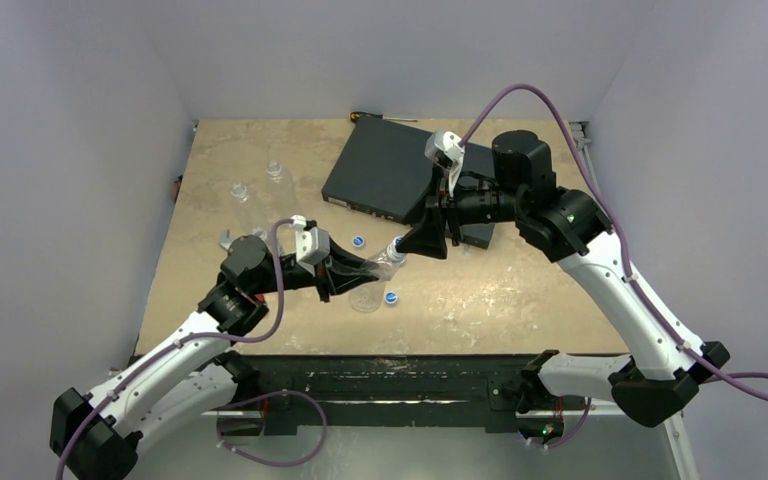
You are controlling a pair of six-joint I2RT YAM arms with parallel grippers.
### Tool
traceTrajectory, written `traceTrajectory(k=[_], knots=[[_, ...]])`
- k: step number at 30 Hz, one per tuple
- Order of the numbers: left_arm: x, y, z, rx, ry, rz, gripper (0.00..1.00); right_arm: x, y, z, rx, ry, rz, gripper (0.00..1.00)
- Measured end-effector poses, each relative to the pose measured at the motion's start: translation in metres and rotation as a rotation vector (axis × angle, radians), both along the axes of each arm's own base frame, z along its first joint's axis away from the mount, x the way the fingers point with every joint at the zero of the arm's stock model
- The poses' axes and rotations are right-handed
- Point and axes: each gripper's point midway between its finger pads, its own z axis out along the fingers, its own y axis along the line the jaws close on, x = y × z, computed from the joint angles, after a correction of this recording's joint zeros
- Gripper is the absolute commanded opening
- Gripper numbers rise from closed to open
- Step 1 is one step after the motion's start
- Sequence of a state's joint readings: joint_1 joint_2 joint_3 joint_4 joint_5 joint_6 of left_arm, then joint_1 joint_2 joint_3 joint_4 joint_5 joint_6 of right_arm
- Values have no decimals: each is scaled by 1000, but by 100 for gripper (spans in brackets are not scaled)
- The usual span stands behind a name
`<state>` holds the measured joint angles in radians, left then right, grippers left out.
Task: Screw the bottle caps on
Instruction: Screw the bottle cap onto the plastic bottle.
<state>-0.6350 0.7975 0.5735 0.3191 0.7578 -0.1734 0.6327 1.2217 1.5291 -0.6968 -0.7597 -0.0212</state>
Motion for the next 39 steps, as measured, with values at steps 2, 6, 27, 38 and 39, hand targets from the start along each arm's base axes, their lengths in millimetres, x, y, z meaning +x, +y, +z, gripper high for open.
traceTrajectory(k=[2,6,27,38,39], knots=[[0,-1,-2,4,7,-7,0,0,0,0,0,-1,1,62],[0,-3,-7,14,25,-19,0,-1,0,-1,-5,0,3,62],[4,-6,-14,29,50,-20,0,-7,0,-14,-62,11,-10,50],[6,-4,-13,23,61,-10,0,-6,-1,-19,-81,18,-25,39],[6,-4,-12,23,60,-10,0,-6,-1,-20,-82,19,-24,35]])
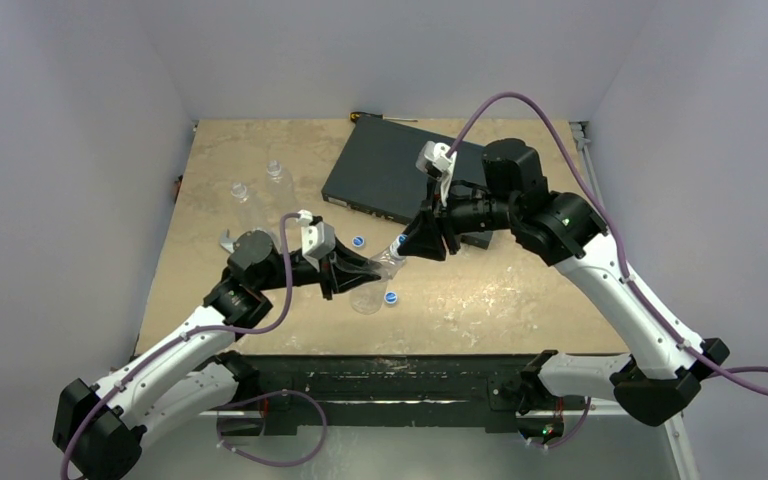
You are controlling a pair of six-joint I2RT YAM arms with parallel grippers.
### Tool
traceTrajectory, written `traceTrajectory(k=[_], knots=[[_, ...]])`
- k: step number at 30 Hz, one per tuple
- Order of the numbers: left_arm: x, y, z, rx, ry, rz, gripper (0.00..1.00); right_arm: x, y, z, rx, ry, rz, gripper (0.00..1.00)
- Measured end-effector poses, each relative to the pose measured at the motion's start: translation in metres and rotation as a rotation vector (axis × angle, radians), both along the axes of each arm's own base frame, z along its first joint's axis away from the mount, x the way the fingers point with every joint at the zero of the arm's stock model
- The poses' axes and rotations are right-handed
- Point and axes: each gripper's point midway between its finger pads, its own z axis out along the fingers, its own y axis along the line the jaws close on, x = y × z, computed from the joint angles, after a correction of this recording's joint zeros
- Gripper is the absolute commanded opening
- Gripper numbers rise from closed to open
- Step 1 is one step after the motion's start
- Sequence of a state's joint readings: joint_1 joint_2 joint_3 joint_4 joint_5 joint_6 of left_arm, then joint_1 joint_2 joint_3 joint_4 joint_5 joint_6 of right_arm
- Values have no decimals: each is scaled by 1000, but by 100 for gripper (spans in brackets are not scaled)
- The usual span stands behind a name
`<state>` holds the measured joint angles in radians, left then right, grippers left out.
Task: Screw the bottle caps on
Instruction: Screw the bottle cap onto the plastic bottle.
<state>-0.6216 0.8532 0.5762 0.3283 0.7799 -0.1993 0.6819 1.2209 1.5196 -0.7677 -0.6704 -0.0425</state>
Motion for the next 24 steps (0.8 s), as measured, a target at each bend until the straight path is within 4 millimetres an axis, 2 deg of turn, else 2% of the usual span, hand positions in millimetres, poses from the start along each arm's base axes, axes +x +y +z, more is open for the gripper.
traceTrajectory(k=[5,9,16,24], knots=[[1,0,-1,2,5,3,0,0,-1,-3,-6,2,-3,19],[4,-1,-2,2,17,9,0,3,-2,-4,-11,-5,-20,10],[23,-4,-9,14,51,75,0,19,-2,-11,-21,-6,-111,4],[56,-1,-9,41,33,220,0,55,-1,-14,-25,-4,-288,0]])
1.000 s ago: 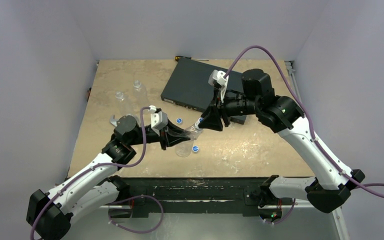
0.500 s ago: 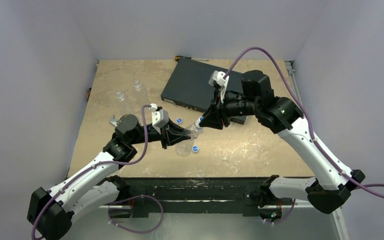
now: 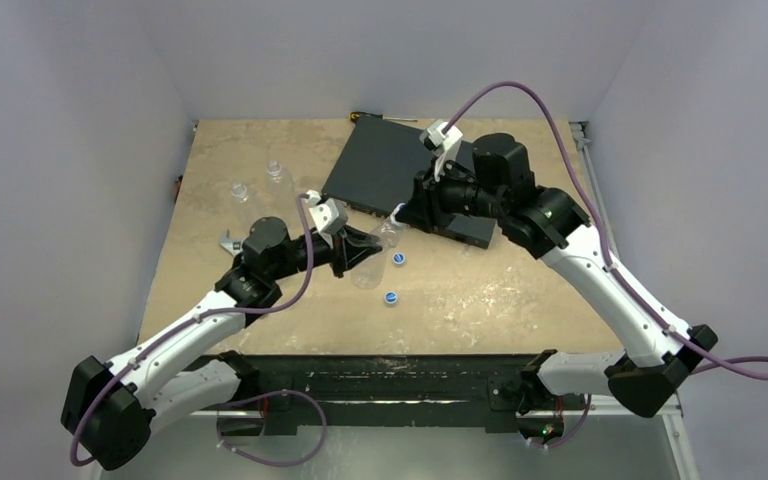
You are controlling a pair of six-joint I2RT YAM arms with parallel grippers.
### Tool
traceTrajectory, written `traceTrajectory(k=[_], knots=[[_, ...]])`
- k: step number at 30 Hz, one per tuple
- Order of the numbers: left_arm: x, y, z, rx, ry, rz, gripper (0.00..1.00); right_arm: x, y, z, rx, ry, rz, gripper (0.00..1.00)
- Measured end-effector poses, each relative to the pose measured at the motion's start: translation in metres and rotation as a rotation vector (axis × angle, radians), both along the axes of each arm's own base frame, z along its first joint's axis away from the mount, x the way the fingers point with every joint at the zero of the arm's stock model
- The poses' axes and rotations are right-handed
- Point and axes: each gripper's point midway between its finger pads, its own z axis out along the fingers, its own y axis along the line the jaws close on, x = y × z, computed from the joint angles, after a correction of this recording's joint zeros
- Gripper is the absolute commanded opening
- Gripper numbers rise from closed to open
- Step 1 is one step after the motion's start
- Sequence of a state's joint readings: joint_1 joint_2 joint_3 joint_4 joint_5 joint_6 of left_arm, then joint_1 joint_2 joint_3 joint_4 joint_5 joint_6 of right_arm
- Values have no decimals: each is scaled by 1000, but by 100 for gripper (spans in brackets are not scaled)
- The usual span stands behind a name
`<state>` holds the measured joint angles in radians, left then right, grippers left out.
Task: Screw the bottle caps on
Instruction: Screw the bottle cap onto the plastic bottle.
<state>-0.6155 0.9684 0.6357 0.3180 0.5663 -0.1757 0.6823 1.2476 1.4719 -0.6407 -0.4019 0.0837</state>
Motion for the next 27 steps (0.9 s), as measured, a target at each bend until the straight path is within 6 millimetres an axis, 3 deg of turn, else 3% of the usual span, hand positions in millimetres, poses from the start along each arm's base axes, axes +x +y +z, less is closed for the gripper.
traceTrajectory(k=[6,11,19,27], knots=[[26,4,-10,77,-46,172,0,39,7,-14,-13,89,-182,0],[40,6,-22,207,-138,329,0,60,10,-29,-3,211,-332,0],[60,20,-33,364,-260,495,0,80,20,-45,32,342,-439,0],[75,25,-25,388,-341,607,0,94,21,-38,96,383,-542,0]])
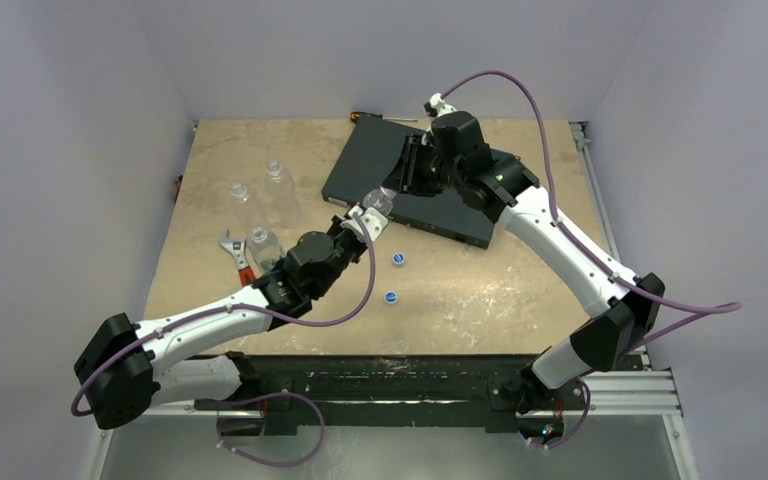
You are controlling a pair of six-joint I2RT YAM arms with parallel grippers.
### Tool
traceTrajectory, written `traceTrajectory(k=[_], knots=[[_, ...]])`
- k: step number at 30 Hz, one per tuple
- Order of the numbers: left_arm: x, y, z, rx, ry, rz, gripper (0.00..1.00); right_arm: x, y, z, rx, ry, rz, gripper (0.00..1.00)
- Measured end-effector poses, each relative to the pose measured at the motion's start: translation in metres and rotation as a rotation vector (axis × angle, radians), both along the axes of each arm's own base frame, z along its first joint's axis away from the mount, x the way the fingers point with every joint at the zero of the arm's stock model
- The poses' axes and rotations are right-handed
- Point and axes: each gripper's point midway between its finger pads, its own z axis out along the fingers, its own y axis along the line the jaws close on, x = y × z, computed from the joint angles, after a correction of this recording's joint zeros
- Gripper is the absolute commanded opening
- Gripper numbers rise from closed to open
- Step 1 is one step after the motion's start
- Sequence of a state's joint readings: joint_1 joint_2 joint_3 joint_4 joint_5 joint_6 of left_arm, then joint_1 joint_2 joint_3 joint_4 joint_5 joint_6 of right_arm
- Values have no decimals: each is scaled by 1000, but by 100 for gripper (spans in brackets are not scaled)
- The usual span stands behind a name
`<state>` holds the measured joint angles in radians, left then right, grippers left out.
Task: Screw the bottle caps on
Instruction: Screw the bottle cap onto the plastic bottle.
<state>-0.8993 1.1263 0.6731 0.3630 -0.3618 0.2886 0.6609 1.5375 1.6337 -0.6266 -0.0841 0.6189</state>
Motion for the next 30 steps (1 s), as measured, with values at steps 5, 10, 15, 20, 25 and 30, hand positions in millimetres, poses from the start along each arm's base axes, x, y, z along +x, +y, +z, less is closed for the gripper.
traceTrajectory(k=[5,10,15,20,25,30], knots=[[7,-3,2,-15,-28,39,0,7,-2,2,25,11,-73,1],[13,-3,7,-56,-52,72,0,12,-1,8,56,7,-107,3],[14,-1,8,-104,-66,88,0,13,3,13,65,4,-109,13],[13,-4,10,-152,-75,82,0,12,1,19,57,0,-120,27],[10,-8,11,-196,-76,63,0,7,0,26,50,0,-115,51],[3,-15,11,-238,-60,16,0,-2,5,39,70,-7,-92,85]])
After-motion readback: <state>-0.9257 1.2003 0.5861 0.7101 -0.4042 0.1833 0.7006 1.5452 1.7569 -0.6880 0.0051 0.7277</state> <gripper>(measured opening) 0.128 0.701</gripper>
